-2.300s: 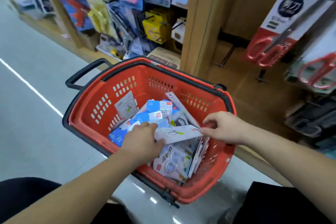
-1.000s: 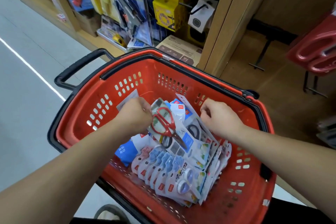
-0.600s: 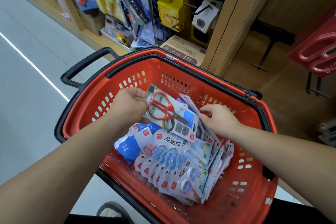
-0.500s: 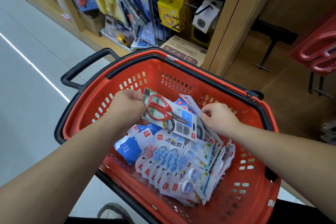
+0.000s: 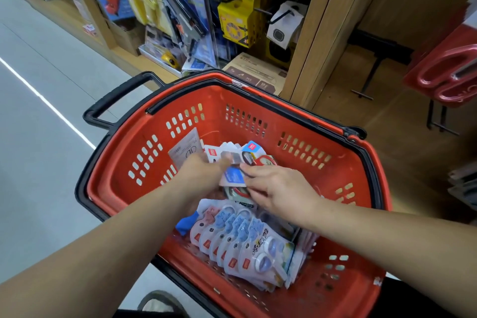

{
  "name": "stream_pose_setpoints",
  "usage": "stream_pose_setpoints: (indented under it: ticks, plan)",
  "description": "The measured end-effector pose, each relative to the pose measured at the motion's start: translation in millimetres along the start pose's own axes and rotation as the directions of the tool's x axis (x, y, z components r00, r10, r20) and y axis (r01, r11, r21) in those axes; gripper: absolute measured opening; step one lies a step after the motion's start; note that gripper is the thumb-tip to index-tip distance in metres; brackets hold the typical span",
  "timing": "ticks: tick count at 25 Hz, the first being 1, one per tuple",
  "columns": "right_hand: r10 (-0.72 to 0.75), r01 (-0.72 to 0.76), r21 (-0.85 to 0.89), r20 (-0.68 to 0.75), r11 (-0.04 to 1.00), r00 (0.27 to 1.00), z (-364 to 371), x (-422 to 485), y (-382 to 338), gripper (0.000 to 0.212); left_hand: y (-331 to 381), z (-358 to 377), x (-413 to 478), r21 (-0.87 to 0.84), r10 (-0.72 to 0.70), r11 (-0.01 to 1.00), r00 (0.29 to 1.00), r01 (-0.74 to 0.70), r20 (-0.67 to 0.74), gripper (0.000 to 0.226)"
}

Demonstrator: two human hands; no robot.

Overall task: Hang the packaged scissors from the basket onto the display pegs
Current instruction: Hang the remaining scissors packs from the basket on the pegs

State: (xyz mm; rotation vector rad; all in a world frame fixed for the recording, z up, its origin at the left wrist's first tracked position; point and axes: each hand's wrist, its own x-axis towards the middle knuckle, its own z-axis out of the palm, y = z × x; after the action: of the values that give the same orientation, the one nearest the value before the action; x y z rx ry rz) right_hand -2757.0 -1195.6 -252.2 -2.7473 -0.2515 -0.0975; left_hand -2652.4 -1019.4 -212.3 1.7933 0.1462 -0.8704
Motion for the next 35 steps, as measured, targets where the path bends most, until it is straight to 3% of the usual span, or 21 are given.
stream_pose_setpoints:
  ticks: [2,4,8,11,13,15,17,20,22,26,28,30,35]
  plan:
    - [0.01,-0.011,0.073,0.016,0.997,1.0,3.4,3.4,-3.5,0.03,-6.4,-0.1,7.0,0.054,0.01,0.999,0.997,-0.006,-0.075,0.017]
    - [0.167,-0.169,0.204,0.028,0.964,0.986,-2.2,6.3,3.5,0.029,-3.3,-3.6,9.8,0.062,0.037,0.998,0.996,-0.032,-0.083,0.016]
    - [0.433,-0.412,0.318,0.004,0.854,0.901,-36.4,9.1,26.5,0.074,15.8,-14.3,-3.0,0.109,0.184,0.976,0.98,-0.191,0.07,0.019]
    - [0.421,-0.414,0.27,0.035,0.869,0.906,-66.5,12.9,26.8,0.097,30.5,-22.3,-20.1,0.225,0.309,0.913,0.938,-0.339,0.157,0.016]
    - [0.365,-0.395,0.357,0.149,0.847,0.919,-80.9,14.2,21.3,0.089,38.6,-27.5,-31.3,0.26,0.339,0.883,0.914,-0.391,0.224,0.012]
    - [0.298,-0.415,0.542,0.294,0.731,0.908,-84.9,15.4,16.1,0.066,43.2,-28.7,-41.6,0.279,0.309,0.875,0.9,-0.396,0.307,0.013]
    - [0.246,-0.436,0.569,0.382,0.697,0.891,-78.2,16.2,9.0,0.046,41.7,-25.2,-48.5,0.286,0.295,0.869,0.886,-0.404,0.357,0.015]
    - [0.271,-0.41,0.566,0.316,0.715,0.909,-67.3,23.8,1.6,0.04,39.2,-21.6,-48.5,0.226,0.357,0.872,0.879,-0.435,0.317,0.014]
    - [0.346,-0.417,0.668,0.246,0.616,0.906,-72.1,28.8,2.1,0.036,38.6,-26.5,-41.0,0.117,0.386,0.896,0.882,-0.428,0.269,0.02]
    - [0.453,-0.331,0.913,0.196,0.24,0.87,-86.3,35.8,8.2,0.036,27.3,-26.3,-24.3,0.101,0.302,0.935,0.914,-0.339,0.272,0.048]
    - [0.469,-0.291,0.949,0.204,0.12,0.859,-90.3,38.0,7.5,0.037,20.1,-13.0,-23.5,0.104,0.27,0.941,0.899,-0.322,0.345,0.036]
    - [0.498,-0.303,0.94,0.19,0.156,0.846,-93.9,35.7,9.1,0.036,17.9,-2.8,-22.6,0.139,0.328,0.907,0.875,-0.397,0.357,0.028]
    - [0.639,-0.348,0.811,-0.043,0.471,0.768,-114.7,10.8,20.8,0.04,32.5,-8.5,-25.0,0.185,0.447,0.85,0.86,-0.494,0.245,0.029]
